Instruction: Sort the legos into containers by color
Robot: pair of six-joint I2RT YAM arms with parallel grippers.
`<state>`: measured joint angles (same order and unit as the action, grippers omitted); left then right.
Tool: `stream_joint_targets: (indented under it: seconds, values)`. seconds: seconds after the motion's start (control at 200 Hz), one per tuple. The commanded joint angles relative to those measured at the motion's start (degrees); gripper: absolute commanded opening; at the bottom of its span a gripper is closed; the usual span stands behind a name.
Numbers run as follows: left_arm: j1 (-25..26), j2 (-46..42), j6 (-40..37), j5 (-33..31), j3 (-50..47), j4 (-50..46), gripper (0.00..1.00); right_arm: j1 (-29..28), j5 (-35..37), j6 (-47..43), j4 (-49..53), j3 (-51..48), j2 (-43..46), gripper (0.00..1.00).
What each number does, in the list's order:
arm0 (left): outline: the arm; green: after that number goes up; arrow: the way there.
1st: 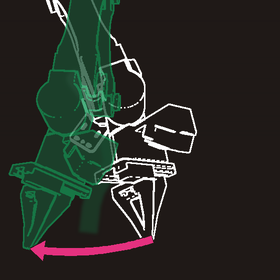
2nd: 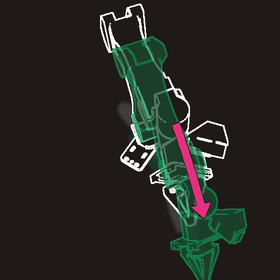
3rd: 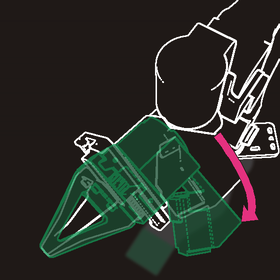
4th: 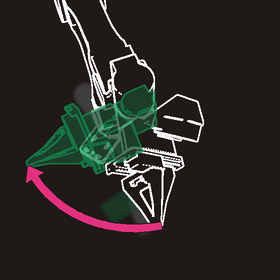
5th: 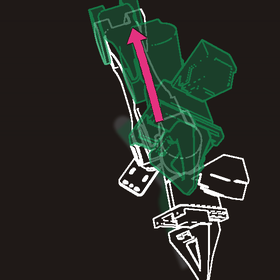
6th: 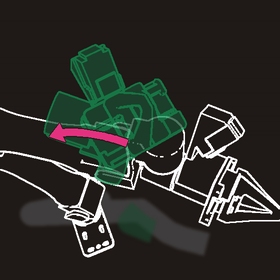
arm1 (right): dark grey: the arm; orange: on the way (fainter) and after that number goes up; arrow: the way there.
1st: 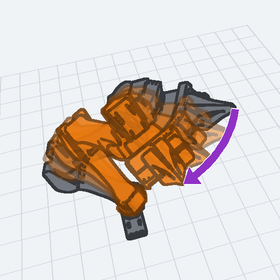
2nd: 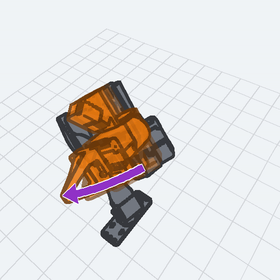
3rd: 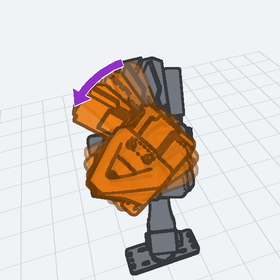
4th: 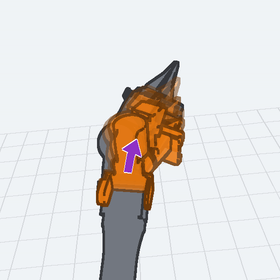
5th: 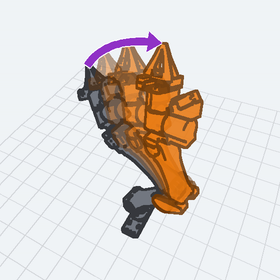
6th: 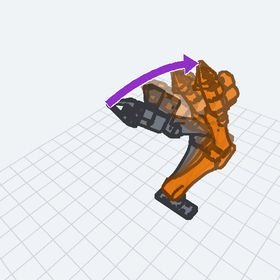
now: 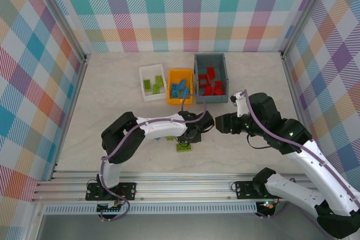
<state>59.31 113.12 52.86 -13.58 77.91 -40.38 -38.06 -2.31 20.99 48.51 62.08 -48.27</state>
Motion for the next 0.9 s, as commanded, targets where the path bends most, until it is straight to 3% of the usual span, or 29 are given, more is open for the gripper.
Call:
stream_joint_targets:
  seconds: [0.0, 0.195, 0.45, 0.66, 0.895]
  values:
    - [1.08, -2.6, -0.38, -3.73, 0.7, -0.95, 0.26, 0.01, -2.28, 0.96, -1.0, -0.87, 0.59, 0.61]
    - [-2.86, -10.33, -4.42, -7.11, 2.22, -5.0, 0.24, -0.29, -8.44, -0.54, -3.71, -0.78, -1.78, 0.59]
    - [-21.24, -15.51, -15.89, -3.35, 4.58, -4.29, 0.24, -13.16, -0.5, -2.36, -14.65, 2.68, -14.34, 0.57]
    - [-33.0, -5.6, -23.86, -1.11, 17.23, -1.08, 0.23, -17.45, 3.92, -0.15, -30.66, 1.98, -23.38, 0.56]
    - [-39.22, 11.16, -26.41, 0.97, 37.17, -3.84, 0.23, -17.66, 6.01, 1.22, -33.15, 4.09, -28.31, 0.56]
